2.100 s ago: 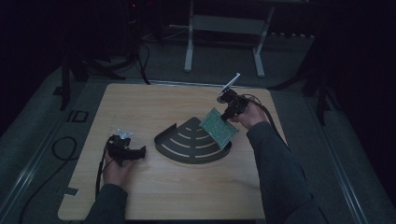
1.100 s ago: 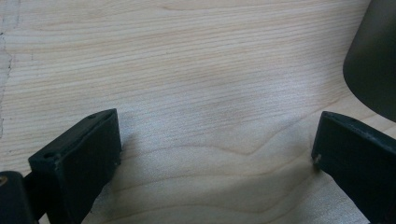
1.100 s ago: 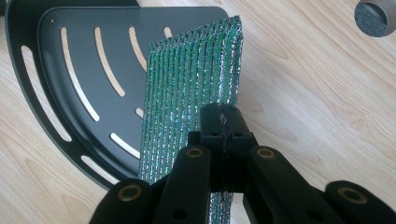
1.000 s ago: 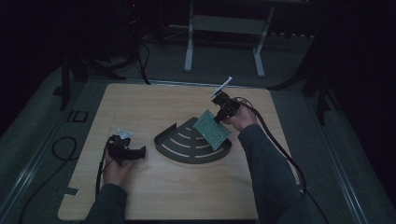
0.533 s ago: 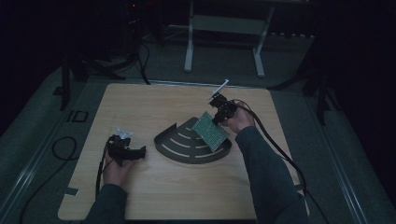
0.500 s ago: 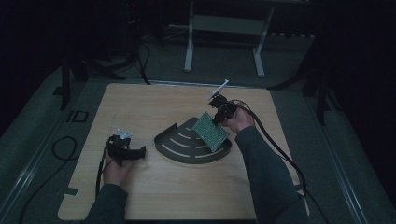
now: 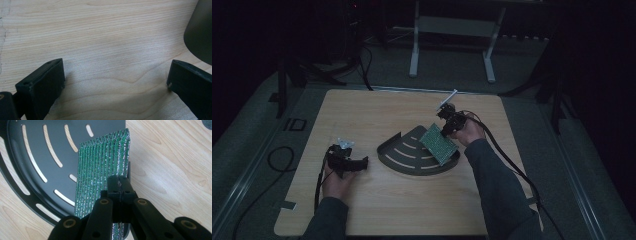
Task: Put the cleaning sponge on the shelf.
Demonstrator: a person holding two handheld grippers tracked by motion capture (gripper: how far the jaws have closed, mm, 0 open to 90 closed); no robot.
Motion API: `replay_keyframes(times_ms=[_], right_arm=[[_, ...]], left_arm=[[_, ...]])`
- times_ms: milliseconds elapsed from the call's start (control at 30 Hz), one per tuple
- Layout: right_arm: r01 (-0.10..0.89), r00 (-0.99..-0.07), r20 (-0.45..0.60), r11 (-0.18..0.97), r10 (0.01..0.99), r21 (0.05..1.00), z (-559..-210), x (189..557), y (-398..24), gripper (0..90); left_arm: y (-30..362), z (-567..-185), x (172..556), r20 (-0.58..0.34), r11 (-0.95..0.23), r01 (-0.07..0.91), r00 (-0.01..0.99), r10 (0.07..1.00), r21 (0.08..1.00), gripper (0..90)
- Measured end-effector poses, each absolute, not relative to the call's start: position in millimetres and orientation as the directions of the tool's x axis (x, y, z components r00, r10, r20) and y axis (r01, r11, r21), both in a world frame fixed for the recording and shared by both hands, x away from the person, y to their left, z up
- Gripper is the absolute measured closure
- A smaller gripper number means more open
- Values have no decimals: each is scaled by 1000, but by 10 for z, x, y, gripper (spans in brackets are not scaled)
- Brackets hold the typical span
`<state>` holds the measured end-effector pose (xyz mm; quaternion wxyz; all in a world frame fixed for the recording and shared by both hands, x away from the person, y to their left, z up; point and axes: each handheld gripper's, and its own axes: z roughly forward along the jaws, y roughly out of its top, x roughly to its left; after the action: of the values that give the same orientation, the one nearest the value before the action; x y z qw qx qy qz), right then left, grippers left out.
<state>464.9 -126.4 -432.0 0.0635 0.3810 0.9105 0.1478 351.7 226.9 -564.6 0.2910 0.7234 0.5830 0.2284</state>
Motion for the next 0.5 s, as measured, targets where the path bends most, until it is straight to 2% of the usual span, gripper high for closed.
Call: replay_keyframes(times_ms=[500], right_arm=[[679, -703, 10, 667, 711, 307, -4413, 4637, -1270, 896]], left_arm=[[2268, -5646, 3518, -9, -151, 710, 217, 976, 687, 17]])
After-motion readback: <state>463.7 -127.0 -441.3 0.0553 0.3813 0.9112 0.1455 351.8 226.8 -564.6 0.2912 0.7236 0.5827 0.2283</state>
